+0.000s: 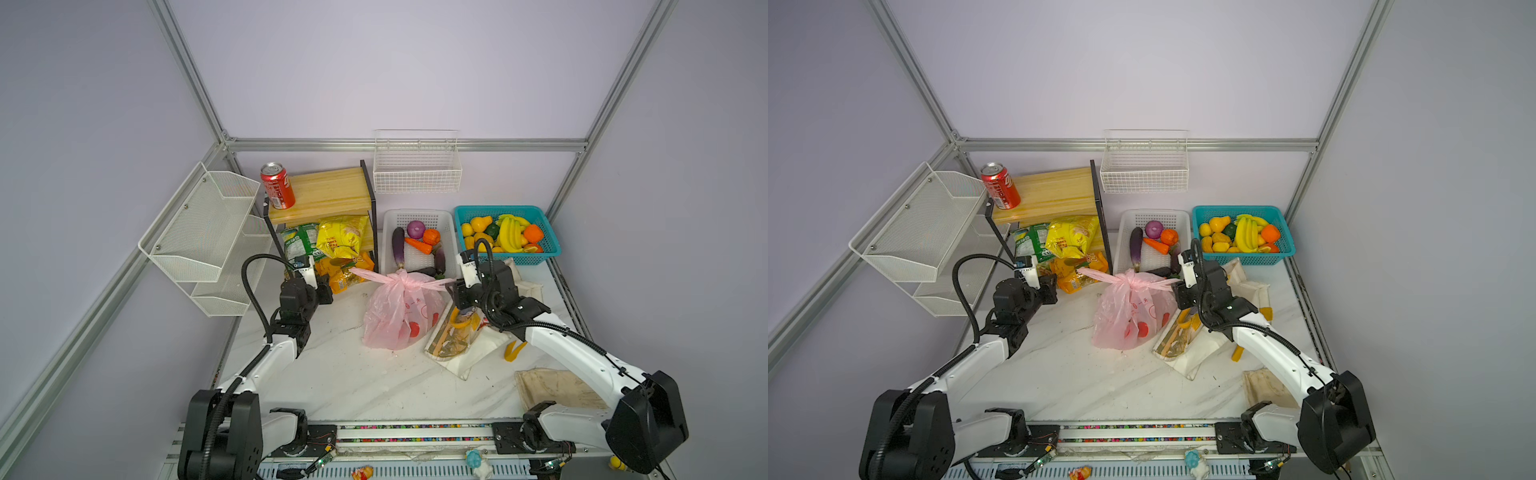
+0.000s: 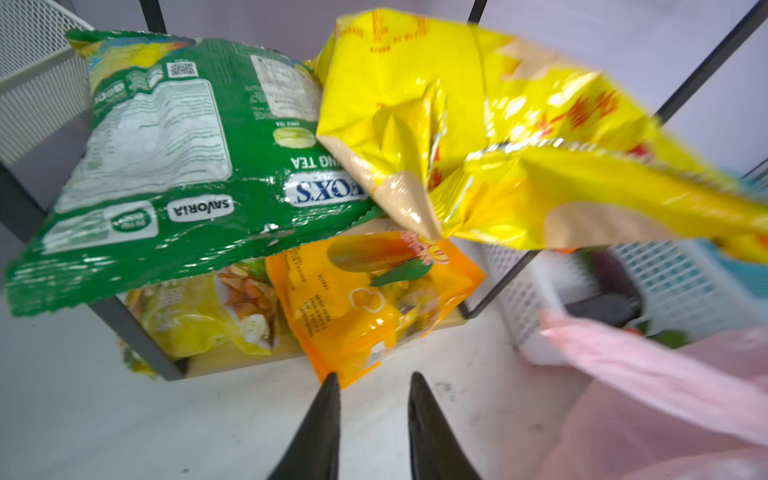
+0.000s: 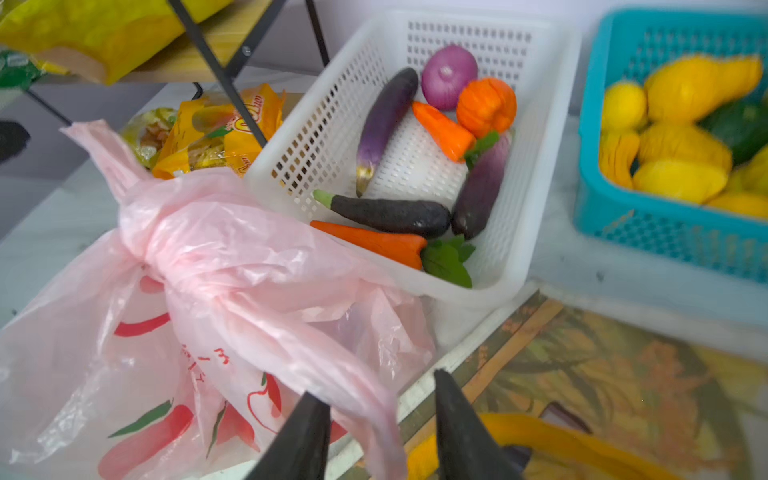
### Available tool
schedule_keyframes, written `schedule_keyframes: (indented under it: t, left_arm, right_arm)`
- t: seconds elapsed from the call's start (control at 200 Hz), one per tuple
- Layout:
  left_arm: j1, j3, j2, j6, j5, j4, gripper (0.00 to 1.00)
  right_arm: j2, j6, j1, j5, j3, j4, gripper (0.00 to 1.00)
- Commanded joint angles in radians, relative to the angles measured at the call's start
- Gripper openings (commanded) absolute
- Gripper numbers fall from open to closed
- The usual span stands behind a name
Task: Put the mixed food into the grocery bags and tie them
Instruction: 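Lift the tied pink bag with the right gripper and swing it over the tote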
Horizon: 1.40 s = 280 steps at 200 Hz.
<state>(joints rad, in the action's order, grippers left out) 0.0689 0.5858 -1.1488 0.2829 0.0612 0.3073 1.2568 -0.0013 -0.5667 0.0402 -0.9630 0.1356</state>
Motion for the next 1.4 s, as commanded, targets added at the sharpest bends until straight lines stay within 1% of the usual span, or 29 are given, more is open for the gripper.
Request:
schedule_keyframes:
  t: [0.0, 0.035, 0.105, 0.145, 0.195, 0.255, 0.29, 0.37, 0.475, 0.55, 0.655, 0.7, 0.745, 0.785, 0.89, 0.94, 1.015, 1.14, 1.235, 1.27, 1.315, 1.395]
  left_arm:
    - [0.001, -0.064, 0.089, 0.097, 0.044, 0.082, 0.41]
    - [0.002, -0.072, 0.112, 0.108, 0.042, 0.085, 0.43]
    - [0.002, -0.082, 0.148, 0.127, 0.035, 0.081, 0.48]
    - [0.002, -0.084, 0.162, 0.131, 0.043, 0.081, 0.5]
    - [0.003, -0.083, 0.171, 0.134, 0.062, 0.085, 0.52]
    - [0.003, -0.078, 0.175, 0.143, 0.086, 0.084, 0.55]
    - [0.003, -0.075, 0.175, 0.149, 0.1, 0.085, 0.56]
    - [0.003, -0.067, 0.17, 0.159, 0.126, 0.085, 0.58]
    - [0.004, -0.063, 0.163, 0.165, 0.145, 0.086, 0.59]
    - [0.005, -0.064, 0.157, 0.167, 0.155, 0.086, 0.59]
    - [0.005, -0.061, 0.148, 0.173, 0.171, 0.088, 0.59]
    - [0.005, -0.058, 0.144, 0.177, 0.179, 0.089, 0.59]
    - [0.005, -0.058, 0.143, 0.182, 0.185, 0.091, 0.59]
    - [0.006, -0.056, 0.144, 0.188, 0.191, 0.091, 0.59]
    - [0.008, -0.053, 0.166, 0.225, 0.191, 0.092, 0.59]
    - [0.01, -0.054, 0.184, 0.256, 0.188, 0.094, 0.6]
    - [0.02, -0.058, 0.215, 0.293, 0.19, 0.108, 0.6]
    - [0.049, -0.047, 0.281, 0.335, 0.192, 0.113, 0.61]
    - [0.108, -0.033, 0.33, 0.336, 0.163, 0.114, 0.62]
    - [0.133, -0.026, 0.342, 0.325, 0.155, 0.111, 0.63]
    - [0.173, -0.012, 0.35, 0.304, 0.141, 0.098, 0.64]
    - [0.24, 0.023, 0.345, 0.271, 0.134, 0.062, 0.66]
  right_arm:
    - [0.008, -0.118, -0.105, -0.137, -0.082, -0.048, 0.62]
    - [0.022, -0.141, -0.133, -0.165, -0.102, -0.05, 0.65]
    - [0.068, -0.192, -0.176, -0.177, -0.143, -0.047, 0.78]
    - [0.107, -0.216, -0.187, -0.147, -0.167, -0.031, 0.84]
    - [0.178, -0.229, -0.188, -0.076, -0.213, 0.009, 0.88]
    - [0.269, -0.198, -0.188, -0.018, -0.28, 0.073, 0.93]
    - [0.316, -0.188, -0.187, -0.004, -0.312, 0.104, 0.97]
    - [0.397, -0.166, -0.186, 0.036, -0.362, 0.146, 0.97]
    - [0.474, -0.137, -0.187, 0.0, -0.394, 0.179, 0.97]
    - [0.498, -0.126, -0.186, -0.017, -0.394, 0.189, 0.9]
    - [0.519, -0.117, -0.187, -0.01, -0.398, 0.21, 0.73]
    - [0.524, -0.117, -0.186, 0.003, -0.398, 0.214, 0.62]
    - [0.523, -0.114, -0.186, 0.022, -0.398, 0.214, 0.48]
    - [0.516, -0.112, -0.186, 0.036, -0.398, 0.213, 0.36]
    - [0.457, -0.112, -0.186, 0.078, -0.398, 0.198, 0.14]
    - [0.421, -0.11, -0.182, 0.09, -0.403, 0.192, 0.06]
    - [0.357, -0.095, -0.168, 0.11, -0.409, 0.178, 0.0]
    - [0.214, -0.041, -0.104, 0.15, -0.422, 0.12, 0.0]
    - [0.123, 0.003, -0.035, 0.161, -0.439, 0.069, 0.0]
    - [0.073, 0.011, -0.02, 0.147, -0.455, 0.065, 0.0]
    - [0.046, 0.02, -0.001, 0.118, -0.481, 0.073, 0.0]
    - [0.003, 0.021, 0.016, 0.019, -0.525, 0.098, 0.0]
